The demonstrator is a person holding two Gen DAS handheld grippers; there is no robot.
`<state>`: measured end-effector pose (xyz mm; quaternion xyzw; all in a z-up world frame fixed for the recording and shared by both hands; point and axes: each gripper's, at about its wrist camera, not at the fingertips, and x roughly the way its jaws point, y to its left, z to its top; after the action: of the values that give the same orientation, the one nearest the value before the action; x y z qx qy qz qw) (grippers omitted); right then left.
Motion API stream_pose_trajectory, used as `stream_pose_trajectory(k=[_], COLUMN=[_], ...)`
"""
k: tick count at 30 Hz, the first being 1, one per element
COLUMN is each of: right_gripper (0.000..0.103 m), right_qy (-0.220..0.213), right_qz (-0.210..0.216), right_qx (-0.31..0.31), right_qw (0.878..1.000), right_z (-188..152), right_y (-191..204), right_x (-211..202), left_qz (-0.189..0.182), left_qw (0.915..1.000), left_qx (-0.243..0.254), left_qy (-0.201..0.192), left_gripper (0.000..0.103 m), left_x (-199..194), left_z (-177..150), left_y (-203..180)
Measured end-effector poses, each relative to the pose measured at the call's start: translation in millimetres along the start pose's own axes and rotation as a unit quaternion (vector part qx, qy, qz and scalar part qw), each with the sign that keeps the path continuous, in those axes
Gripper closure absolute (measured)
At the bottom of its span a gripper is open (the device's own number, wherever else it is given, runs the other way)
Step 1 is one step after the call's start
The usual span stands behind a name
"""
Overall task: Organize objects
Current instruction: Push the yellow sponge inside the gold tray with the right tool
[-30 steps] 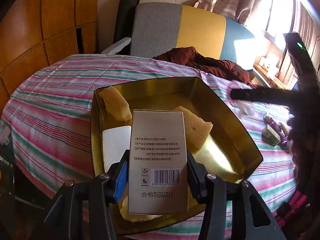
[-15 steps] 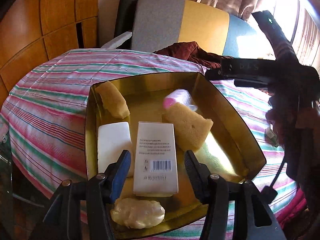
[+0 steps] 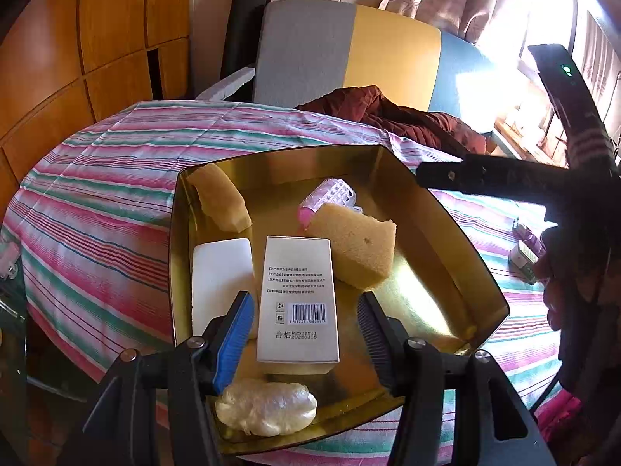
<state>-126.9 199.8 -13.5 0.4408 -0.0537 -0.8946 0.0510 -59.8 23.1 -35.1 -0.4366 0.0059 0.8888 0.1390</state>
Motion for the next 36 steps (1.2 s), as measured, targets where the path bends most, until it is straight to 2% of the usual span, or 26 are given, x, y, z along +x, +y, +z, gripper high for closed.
stream_pose_trajectory(k=[9,12,16,20,25,27,30,33,36], right_gripper=[0.003,0.002,0.001,0.002,0.006,0.007,0.006,0.006,0.004], right_qy=[0.006,0.026,0.049,0.099,0.132,0.133,0.116,0.064,0.039], right_qz=[0.008,0.053,0.078,0.155,0.176,0.179,0.156,0.124,0.130], right_qx=[-0.015,-0.023,-0.029,-0.031,-0.053,-0.033,-0.041,-0.039,-0.034], right_qw=[1.000,0.998,0.995,0.982,0.974,0.974,0.980,0.989,0.990], right_z=[-3.8,-3.0,-9.3,-31.6,-68.9,-76.2,-76.8,-58.6,-36.5], right_y=[14.5,26.8,45.0,56.8,66.6,60.1,57.1,55.5,59.1], right_x=[4.0,20.4,49.6,64.8,57.2,53.0,39.5,23.6,21.6], left_qz=[0.002,0.007,0.011,0.014,0.009,0.008,0.010,0.014,0.018], left_qw=[0.9999,0.9997,0.9994,0.9989,0.9990,0.9991,0.9989,0.9986,0.9980], left_qx=[-0.012,-0.021,-0.030,-0.041,-0.039,-0.035,-0.043,-0.051,-0.059], left_qy=[0.002,0.005,0.010,0.016,0.022,0.022,0.016,0.010,0.014], left_gripper=[0.047,0.047,0.047,0.047,0.046,0.046,0.046,0.046,0.046], left_x=[-6.5,-7.7,-8.9,-6.4,-3.3,-3.3,-6.4,-8.7,-7.8], left_z=[-9.4,-12.9,-17.9,-21.3,-24.4,-24.2,-22.7,-21.4,-21.8], left_y=[8.9,14.3,22.2,30.8,30.1,27.9,32.1,36.8,43.2])
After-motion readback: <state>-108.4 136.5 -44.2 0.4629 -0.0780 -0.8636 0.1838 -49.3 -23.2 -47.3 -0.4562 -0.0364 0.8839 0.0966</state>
